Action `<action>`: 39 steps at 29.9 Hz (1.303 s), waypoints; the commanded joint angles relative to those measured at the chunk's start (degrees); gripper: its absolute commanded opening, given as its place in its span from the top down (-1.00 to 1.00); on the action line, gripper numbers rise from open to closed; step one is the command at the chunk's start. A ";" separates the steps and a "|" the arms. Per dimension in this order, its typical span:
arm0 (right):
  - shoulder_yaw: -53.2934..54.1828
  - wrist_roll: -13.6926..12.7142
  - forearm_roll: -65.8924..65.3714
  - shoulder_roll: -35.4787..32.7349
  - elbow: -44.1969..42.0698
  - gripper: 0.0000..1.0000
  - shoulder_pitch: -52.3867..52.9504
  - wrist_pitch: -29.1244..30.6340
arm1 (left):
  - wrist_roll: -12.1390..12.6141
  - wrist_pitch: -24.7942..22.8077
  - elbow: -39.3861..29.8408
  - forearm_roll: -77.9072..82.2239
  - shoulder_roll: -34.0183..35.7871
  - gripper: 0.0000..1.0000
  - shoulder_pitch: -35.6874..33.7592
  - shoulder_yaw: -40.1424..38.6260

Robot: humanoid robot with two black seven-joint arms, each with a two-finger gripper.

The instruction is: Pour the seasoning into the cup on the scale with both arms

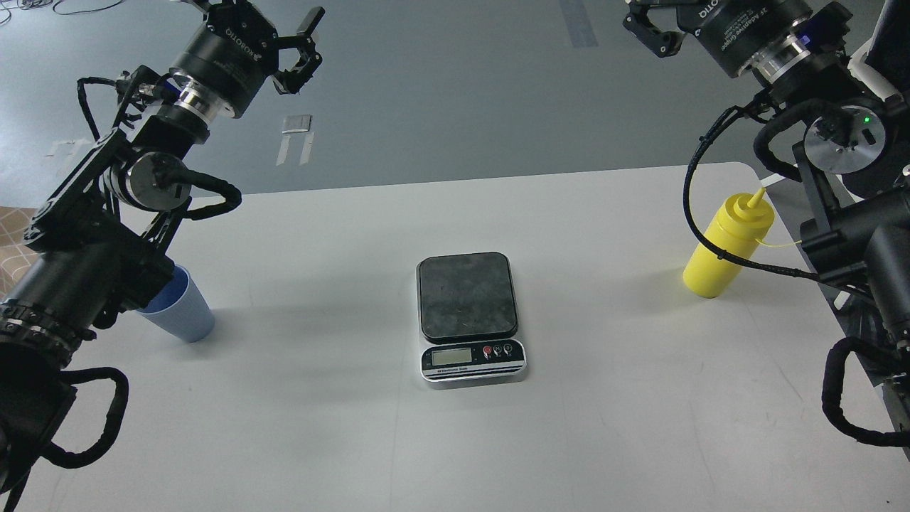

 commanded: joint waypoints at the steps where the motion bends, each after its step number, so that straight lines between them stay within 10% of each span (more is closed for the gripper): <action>1: -0.01 0.00 -0.01 -0.08 0.06 -0.99 0.09 0.00 | 0.00 0.00 0.00 0.00 0.35 -0.96 -0.10 -0.31; 39: -0.01 0.00 -0.01 0.10 0.24 -0.99 0.44 0.00 | -0.09 0.00 -0.44 0.00 1.23 -0.96 -0.19 -0.58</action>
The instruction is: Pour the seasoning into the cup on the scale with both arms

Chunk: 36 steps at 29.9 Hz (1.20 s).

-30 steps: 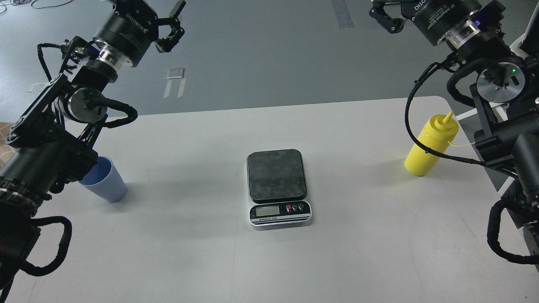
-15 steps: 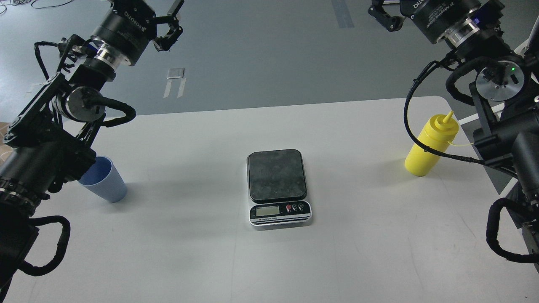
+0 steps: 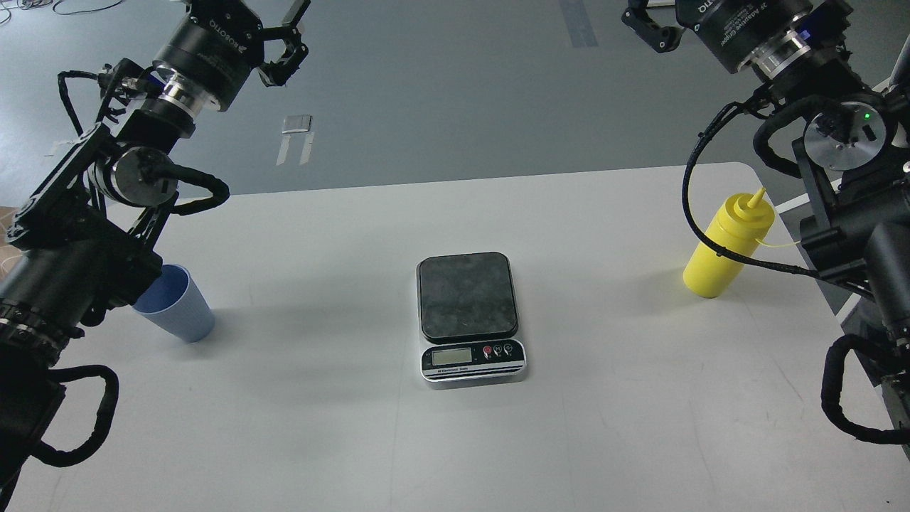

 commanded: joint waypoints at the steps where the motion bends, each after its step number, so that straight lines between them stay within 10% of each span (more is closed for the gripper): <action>1: 0.02 0.00 0.00 0.00 0.01 -0.99 0.01 0.00 | 0.06 0.00 -0.02 0.00 -0.01 -0.96 0.00 -0.03; 36: 0.11 0.00 0.00 -0.18 0.01 -0.99 -0.25 0.00 | 0.15 0.00 -0.28 0.61 0.34 -0.96 0.18 0.76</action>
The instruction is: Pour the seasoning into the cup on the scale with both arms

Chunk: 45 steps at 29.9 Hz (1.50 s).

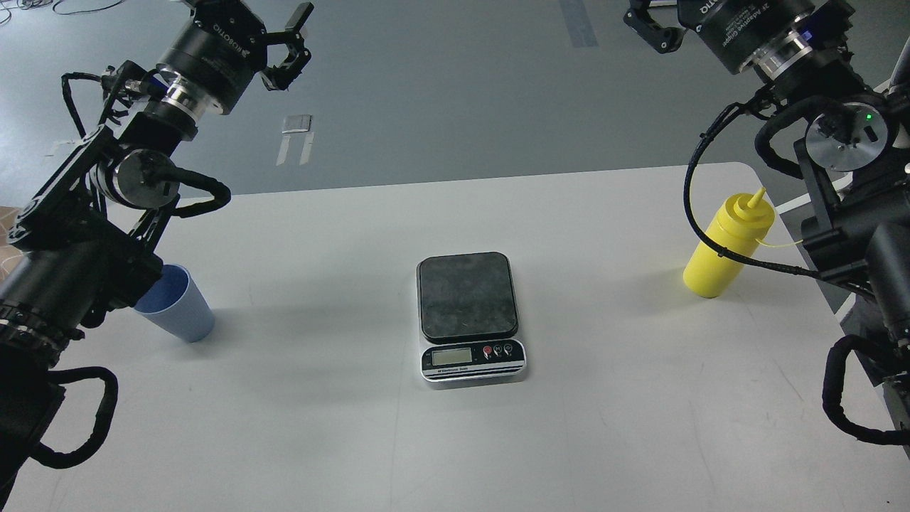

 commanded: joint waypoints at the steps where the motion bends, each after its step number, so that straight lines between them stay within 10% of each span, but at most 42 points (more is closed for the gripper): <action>1: 0.00 0.00 0.00 0.06 0.00 -0.99 -0.02 0.00 | 0.09 0.00 -0.68 0.47 0.30 -0.96 0.10 0.09; 15: 0.00 0.00 0.00 -0.47 0.00 -0.99 -0.28 0.00 | -0.18 0.00 -9.20 14.51 5.40 -0.96 1.15 2.64; 27: -0.09 0.00 0.00 -0.38 0.00 -0.99 -0.37 0.00 | -2.71 0.00 -29.23 61.42 17.69 -0.96 11.07 2.55; 31: -0.09 0.00 0.00 -0.21 0.00 -0.99 -0.37 0.00 | -5.97 4.34 -30.74 73.47 20.95 -0.96 14.59 2.56; 45: 0.00 0.00 0.09 0.14 0.35 -0.99 -1.25 0.00 | -5.36 8.49 -29.69 84.49 36.06 -0.96 22.15 3.52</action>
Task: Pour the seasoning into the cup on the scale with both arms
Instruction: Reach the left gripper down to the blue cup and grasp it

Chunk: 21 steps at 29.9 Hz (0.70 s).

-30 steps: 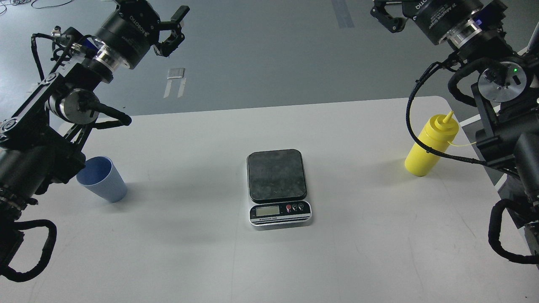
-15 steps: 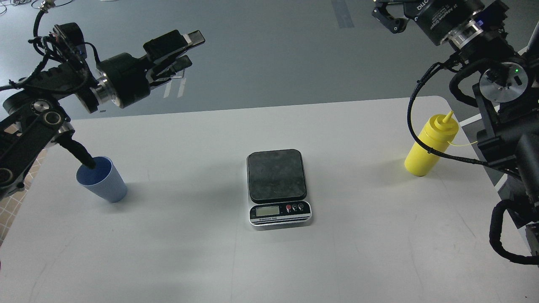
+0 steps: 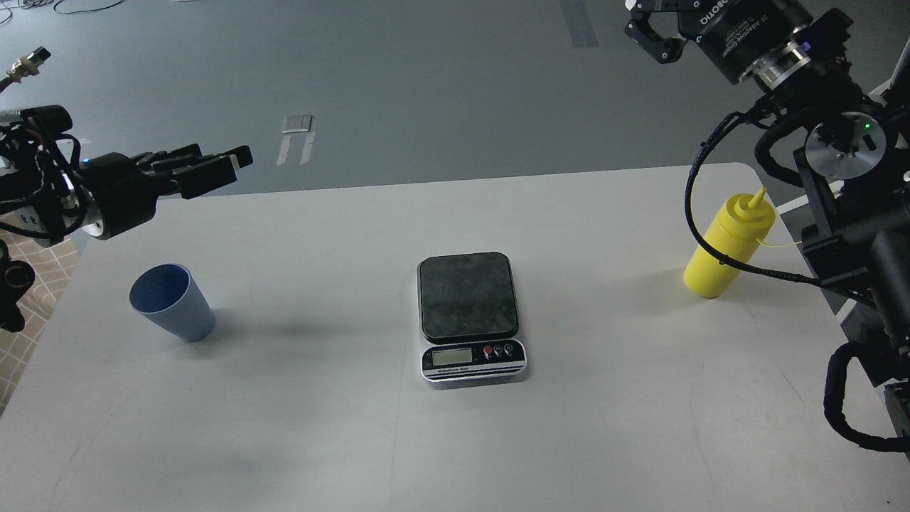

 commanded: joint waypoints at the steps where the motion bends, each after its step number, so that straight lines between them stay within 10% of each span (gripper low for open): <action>1: 0.01 0.00 0.01 0.29 -0.01 -0.99 -0.02 0.00 | 0.55 0.77 0.45 0.73 3.85 -0.96 2.64 0.38; 21: 0.01 0.00 0.01 1.17 -0.01 -0.99 -0.02 0.00 | 0.55 4.90 7.65 1.26 9.30 -0.96 8.19 8.73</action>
